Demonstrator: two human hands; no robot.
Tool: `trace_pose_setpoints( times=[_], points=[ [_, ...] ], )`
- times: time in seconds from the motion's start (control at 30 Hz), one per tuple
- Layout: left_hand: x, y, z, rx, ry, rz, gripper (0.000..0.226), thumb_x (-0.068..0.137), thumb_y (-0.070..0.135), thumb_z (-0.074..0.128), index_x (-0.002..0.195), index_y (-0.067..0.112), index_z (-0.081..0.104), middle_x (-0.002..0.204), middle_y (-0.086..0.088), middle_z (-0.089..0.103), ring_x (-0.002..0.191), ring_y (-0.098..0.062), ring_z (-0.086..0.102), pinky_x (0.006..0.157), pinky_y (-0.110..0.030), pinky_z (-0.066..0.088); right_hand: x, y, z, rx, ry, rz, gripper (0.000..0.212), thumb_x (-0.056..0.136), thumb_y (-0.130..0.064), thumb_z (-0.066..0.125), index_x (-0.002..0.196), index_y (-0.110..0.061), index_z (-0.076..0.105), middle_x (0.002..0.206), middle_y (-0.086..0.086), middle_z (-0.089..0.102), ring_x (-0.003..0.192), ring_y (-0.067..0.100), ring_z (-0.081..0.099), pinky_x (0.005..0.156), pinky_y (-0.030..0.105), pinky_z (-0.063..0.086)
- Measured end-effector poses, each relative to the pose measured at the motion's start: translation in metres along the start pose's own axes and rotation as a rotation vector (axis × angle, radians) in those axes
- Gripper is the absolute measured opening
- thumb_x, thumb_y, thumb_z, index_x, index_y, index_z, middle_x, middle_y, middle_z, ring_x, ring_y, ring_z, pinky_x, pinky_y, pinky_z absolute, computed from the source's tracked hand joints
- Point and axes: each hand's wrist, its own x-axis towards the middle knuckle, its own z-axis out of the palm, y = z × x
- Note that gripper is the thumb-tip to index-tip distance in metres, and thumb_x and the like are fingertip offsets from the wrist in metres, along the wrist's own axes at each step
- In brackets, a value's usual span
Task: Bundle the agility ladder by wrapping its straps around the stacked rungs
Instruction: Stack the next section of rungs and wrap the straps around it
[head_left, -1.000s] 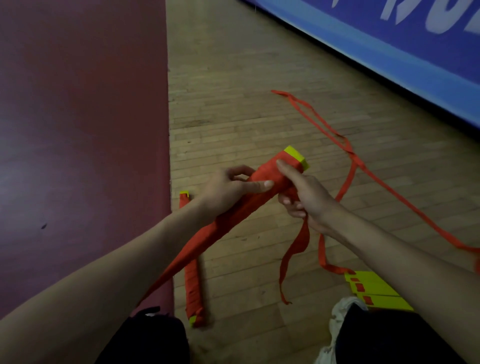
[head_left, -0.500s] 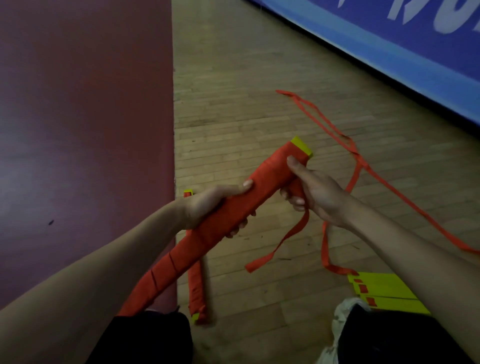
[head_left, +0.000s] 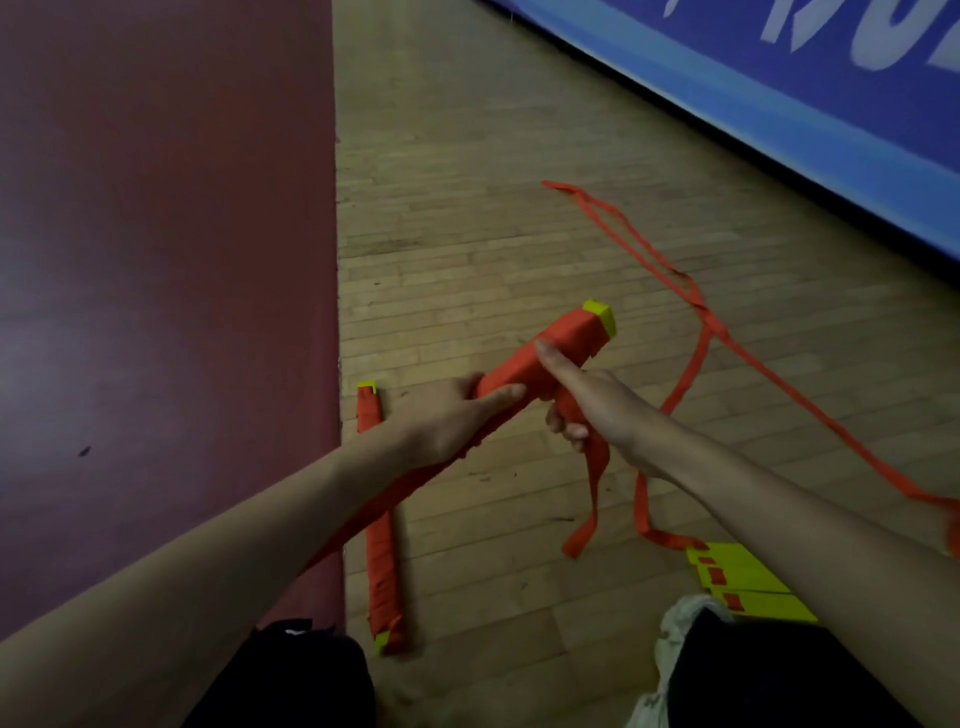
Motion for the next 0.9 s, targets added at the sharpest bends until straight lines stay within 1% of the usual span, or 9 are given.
trace_pose_setpoints(
  times=[0.07, 0.13, 0.2, 0.33, 0.47, 0.53, 0.63, 0.7, 0.9],
  points=[
    [-0.002, 0.0, 0.005, 0.304, 0.082, 0.059, 0.048, 0.088, 0.069, 0.04, 0.099, 0.024, 0.05, 0.087, -0.008, 0.067, 0.085, -0.029, 0.064, 0.075, -0.04, 0.048, 0.0, 0.0, 0.001, 0.027, 0.052, 0.037, 0.061, 0.085, -0.07, 0.045, 0.084, -0.011, 0.062, 0.055, 0.002, 0.056, 0.039, 0.008, 0.039, 0.046, 0.024, 0.04],
    [-0.004, 0.002, 0.01, 0.481, 0.152, 0.111, 0.051, 0.089, 0.071, 0.035, 0.107, 0.024, 0.046, 0.093, -0.01, 0.067, 0.09, -0.03, 0.063, 0.074, -0.038, 0.043, 0.002, -0.001, 0.002, 0.051, 0.101, 0.071, 0.061, 0.084, -0.069, 0.05, 0.081, -0.009, 0.063, 0.052, 0.001, 0.051, 0.036, 0.008, 0.037, 0.042, 0.023, 0.035],
    [-0.002, 0.003, 0.011, 0.501, 0.175, 0.145, 0.056, 0.088, 0.07, 0.034, 0.112, 0.02, 0.043, 0.092, -0.012, 0.067, 0.089, -0.033, 0.063, 0.072, -0.039, 0.045, 0.003, -0.002, 0.001, 0.145, 0.108, 0.089, 0.052, 0.085, -0.062, 0.055, 0.079, -0.011, 0.061, 0.049, 0.0, 0.045, 0.034, 0.008, 0.033, 0.038, 0.021, 0.029],
    [-0.001, 0.006, 0.007, 0.481, 0.132, 0.183, 0.058, 0.086, 0.073, 0.032, 0.106, 0.019, 0.041, 0.077, -0.003, 0.057, 0.08, -0.029, 0.061, 0.07, -0.04, 0.046, 0.0, -0.005, -0.002, 0.338, 0.067, 0.065, 0.039, 0.09, -0.048, 0.057, 0.075, -0.012, 0.057, 0.045, -0.002, 0.039, 0.035, 0.007, 0.027, 0.035, 0.02, 0.022],
    [-0.003, 0.011, -0.006, 0.259, 0.032, 0.172, 0.061, 0.084, 0.076, 0.033, 0.102, 0.021, 0.053, 0.084, -0.004, 0.063, 0.078, -0.021, 0.059, 0.071, -0.036, 0.045, -0.001, -0.006, -0.005, 0.443, 0.043, 0.016, 0.041, 0.09, -0.045, 0.057, 0.067, -0.012, 0.052, 0.043, -0.003, 0.037, 0.034, 0.006, 0.025, 0.033, 0.018, 0.02],
    [-0.003, 0.009, -0.011, 0.015, -0.079, 0.116, 0.066, 0.078, 0.083, 0.039, 0.099, 0.024, 0.06, 0.083, 0.001, 0.063, 0.076, -0.018, 0.06, 0.07, -0.033, 0.047, -0.002, -0.007, -0.006, 0.468, 0.008, -0.007, 0.04, 0.089, -0.046, 0.057, 0.069, -0.012, 0.051, 0.043, -0.003, 0.035, 0.034, 0.006, 0.024, 0.032, 0.017, 0.02],
    [-0.005, 0.003, -0.02, -0.46, -0.358, -0.006, 0.063, 0.082, 0.069, 0.049, 0.099, 0.01, 0.061, 0.077, -0.006, 0.062, 0.063, -0.021, 0.058, 0.06, -0.032, 0.05, -0.005, -0.008, -0.006, 0.493, -0.075, -0.044, 0.037, 0.083, -0.048, 0.057, 0.074, -0.014, 0.049, 0.045, -0.003, 0.031, 0.034, 0.005, 0.022, 0.035, 0.017, 0.019],
    [-0.005, -0.004, -0.029, -0.589, -0.46, -0.04, 0.061, 0.083, 0.06, 0.048, 0.101, 0.003, 0.061, 0.081, -0.013, 0.064, 0.061, -0.022, 0.059, 0.057, -0.029, 0.051, -0.008, -0.009, -0.006, 0.493, -0.123, -0.063, 0.037, 0.078, -0.051, 0.057, 0.077, -0.014, 0.051, 0.046, -0.002, 0.03, 0.036, 0.006, 0.021, 0.037, 0.018, 0.019],
    [-0.002, -0.003, -0.03, -0.56, -0.337, -0.132, 0.049, 0.074, 0.047, 0.066, 0.1, 0.006, 0.062, 0.082, -0.008, 0.062, 0.062, -0.018, 0.059, 0.06, -0.029, 0.045, -0.004, -0.011, -0.004, 0.328, -0.124, -0.078, 0.052, 0.083, -0.057, 0.049, 0.085, -0.006, 0.054, 0.05, 0.005, 0.05, 0.035, 0.011, 0.031, 0.041, 0.023, 0.034]
  ],
)
